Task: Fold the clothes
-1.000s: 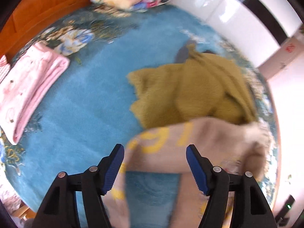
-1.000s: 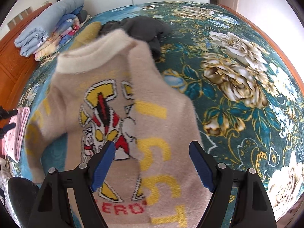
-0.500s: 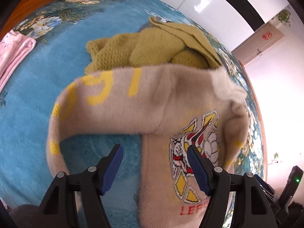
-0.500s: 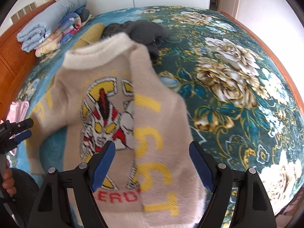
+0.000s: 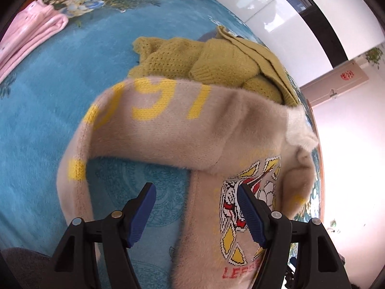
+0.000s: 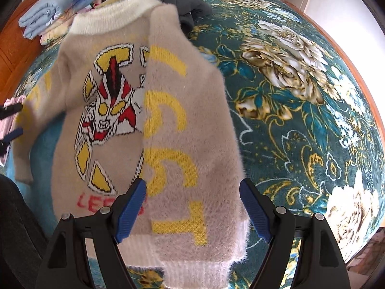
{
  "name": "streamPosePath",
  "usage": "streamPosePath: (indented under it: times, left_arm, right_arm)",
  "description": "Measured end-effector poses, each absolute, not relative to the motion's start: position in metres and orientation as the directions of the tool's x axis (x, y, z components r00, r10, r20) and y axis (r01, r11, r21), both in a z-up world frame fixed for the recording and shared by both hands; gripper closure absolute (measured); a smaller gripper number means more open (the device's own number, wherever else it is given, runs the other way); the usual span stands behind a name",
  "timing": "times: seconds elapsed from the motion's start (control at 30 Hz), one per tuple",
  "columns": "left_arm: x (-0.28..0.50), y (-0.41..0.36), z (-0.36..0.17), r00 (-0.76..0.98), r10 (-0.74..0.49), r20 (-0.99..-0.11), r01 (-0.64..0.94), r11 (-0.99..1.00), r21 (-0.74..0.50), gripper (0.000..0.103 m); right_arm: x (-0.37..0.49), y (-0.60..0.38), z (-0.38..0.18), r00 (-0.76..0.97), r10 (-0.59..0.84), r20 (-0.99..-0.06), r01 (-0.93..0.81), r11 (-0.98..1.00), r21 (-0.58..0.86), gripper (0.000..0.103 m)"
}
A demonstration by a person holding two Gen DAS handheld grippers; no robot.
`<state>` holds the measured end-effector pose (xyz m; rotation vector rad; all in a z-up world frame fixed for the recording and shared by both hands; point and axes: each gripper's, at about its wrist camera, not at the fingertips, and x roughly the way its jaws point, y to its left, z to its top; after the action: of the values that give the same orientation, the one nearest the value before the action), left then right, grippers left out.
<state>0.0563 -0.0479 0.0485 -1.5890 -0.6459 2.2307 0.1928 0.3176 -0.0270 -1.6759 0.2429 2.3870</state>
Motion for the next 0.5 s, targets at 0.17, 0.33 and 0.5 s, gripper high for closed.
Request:
streamPosePath:
  times: [0.17,0.33,0.5]
  left_arm:
    - [0.053,-0.050,0.044,-0.309,0.501,-0.809,0.011,-0.848,-0.529,0.030]
    - [0.051,-0.050,0.041,-0.304,0.494,-0.815,0.016,-0.852,-0.523,0.030]
    - [0.049,-0.051,0.040,-0.300,0.484,-0.822,0.018,-0.859,-0.512,0.030]
  right_arm:
    - [0.193,0.308,-0.042,-0.313,0.051,-0.948,-0.264,-0.964,0.035,0.022]
    - [0.195,0.283,-0.060,-0.301,0.061,-0.952,-0.177,-0.984,-0.007,0.022]
    - [0.198,0.284,-0.066,-0.299,0.101,-0.949,-0.184,-0.982,-0.046,0.051]
